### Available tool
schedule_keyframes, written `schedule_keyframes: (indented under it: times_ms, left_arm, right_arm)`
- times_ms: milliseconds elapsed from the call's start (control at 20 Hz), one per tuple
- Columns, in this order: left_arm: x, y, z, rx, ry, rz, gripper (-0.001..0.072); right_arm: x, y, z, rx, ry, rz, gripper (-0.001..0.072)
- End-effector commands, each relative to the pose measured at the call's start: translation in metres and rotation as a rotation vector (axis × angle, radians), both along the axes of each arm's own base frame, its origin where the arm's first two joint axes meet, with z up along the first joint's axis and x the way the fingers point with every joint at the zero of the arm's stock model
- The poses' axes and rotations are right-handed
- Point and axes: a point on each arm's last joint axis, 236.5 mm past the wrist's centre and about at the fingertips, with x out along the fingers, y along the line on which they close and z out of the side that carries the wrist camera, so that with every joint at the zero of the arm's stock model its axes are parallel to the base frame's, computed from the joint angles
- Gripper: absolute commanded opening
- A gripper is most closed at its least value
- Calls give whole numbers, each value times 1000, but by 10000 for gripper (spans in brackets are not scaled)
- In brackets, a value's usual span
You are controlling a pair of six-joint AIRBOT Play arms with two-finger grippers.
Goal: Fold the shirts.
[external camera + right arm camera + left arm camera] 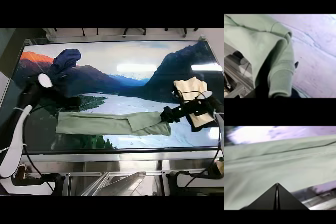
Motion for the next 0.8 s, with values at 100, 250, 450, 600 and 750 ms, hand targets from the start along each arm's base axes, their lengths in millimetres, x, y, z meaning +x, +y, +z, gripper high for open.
schedule_keyframes:
  times_ms: [100, 250, 450, 600, 750]
  left_arm:
    - [-27, -150, -47, -211, 60, -97, 13]
    - [-66, -203, -81, -219, 123, -163, 13]
    - [-102, -246, -104, -240, 174, -181, 13]
    - [-101, -266, -108, -250, 132, -125, 13]
    - [-93, -275, -107, -264, 109, -54, 13]
  right_arm:
    - [-9, 2, 67, -88, -51, -110, 32]
    - [-9, 13, 103, -101, -114, -110, 32]
    - [-3, 27, 134, -96, -172, -88, 32]
    - [-2, 42, 146, -48, -194, -67, 32]
    - [-8, 52, 154, -2, -183, -47, 32]
